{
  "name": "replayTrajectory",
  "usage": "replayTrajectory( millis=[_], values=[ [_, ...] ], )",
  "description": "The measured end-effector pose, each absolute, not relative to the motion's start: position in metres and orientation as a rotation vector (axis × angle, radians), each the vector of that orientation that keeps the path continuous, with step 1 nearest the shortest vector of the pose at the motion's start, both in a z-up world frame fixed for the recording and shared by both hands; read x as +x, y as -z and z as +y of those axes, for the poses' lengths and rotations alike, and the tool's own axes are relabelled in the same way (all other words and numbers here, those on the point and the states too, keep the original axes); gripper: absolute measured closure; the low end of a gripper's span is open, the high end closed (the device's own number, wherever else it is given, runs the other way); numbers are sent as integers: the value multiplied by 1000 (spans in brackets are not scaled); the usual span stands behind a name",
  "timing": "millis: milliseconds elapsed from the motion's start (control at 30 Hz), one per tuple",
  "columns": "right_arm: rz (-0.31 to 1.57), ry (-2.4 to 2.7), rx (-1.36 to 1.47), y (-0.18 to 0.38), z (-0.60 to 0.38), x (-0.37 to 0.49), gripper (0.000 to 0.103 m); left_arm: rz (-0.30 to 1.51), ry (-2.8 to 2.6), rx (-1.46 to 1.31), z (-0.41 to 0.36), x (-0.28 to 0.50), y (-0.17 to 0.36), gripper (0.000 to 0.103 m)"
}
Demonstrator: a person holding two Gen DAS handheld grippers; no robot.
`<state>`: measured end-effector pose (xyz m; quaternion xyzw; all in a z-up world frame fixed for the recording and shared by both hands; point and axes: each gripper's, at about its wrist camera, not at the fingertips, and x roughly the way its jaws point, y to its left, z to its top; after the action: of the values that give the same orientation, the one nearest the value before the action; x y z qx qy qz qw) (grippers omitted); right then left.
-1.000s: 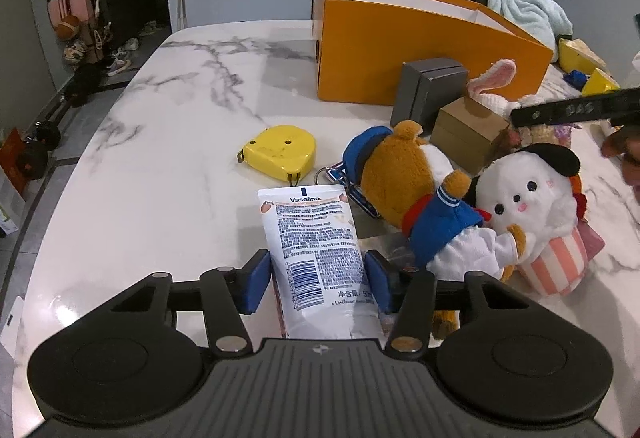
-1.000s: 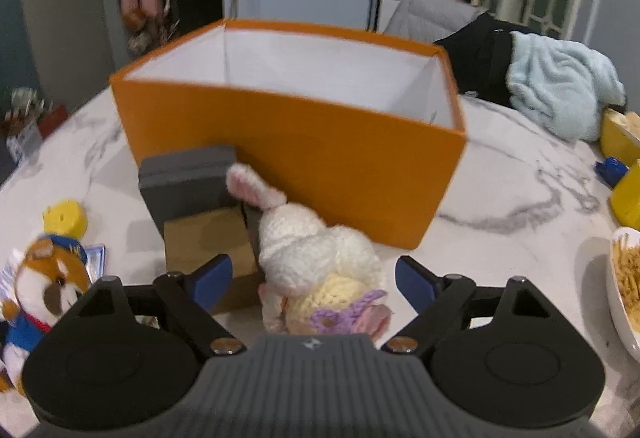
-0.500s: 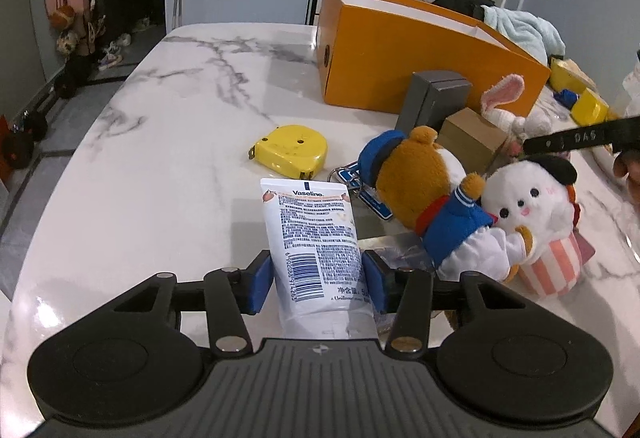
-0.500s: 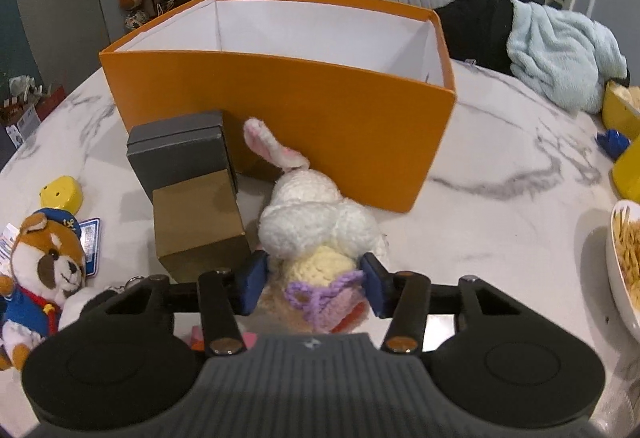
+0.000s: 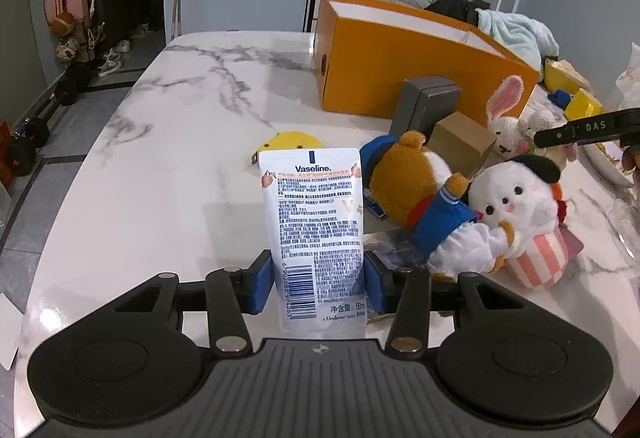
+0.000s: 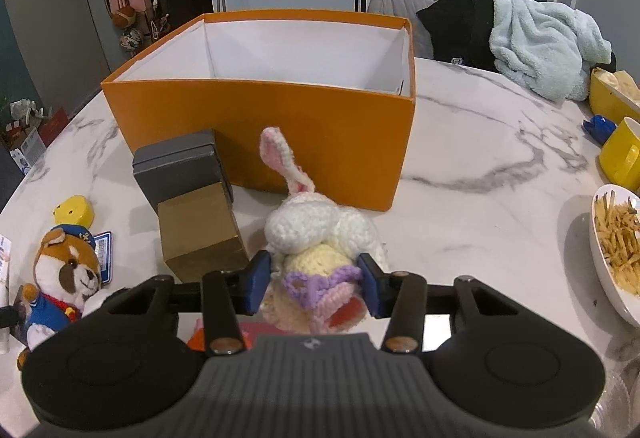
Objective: Organize objects
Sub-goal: 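Grasp the Vaseline tube with the left tool while the right tool grasps the white bunny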
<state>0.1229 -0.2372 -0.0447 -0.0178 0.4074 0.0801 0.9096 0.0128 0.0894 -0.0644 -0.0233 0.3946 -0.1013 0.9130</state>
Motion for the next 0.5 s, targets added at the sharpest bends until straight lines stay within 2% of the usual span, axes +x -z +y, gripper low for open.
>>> replayTrajectory(
  millis=[500],
  values=[
    [826,-186,-17,27,-237,114,58,752,253,-30,77,20,31,49]
  ],
)
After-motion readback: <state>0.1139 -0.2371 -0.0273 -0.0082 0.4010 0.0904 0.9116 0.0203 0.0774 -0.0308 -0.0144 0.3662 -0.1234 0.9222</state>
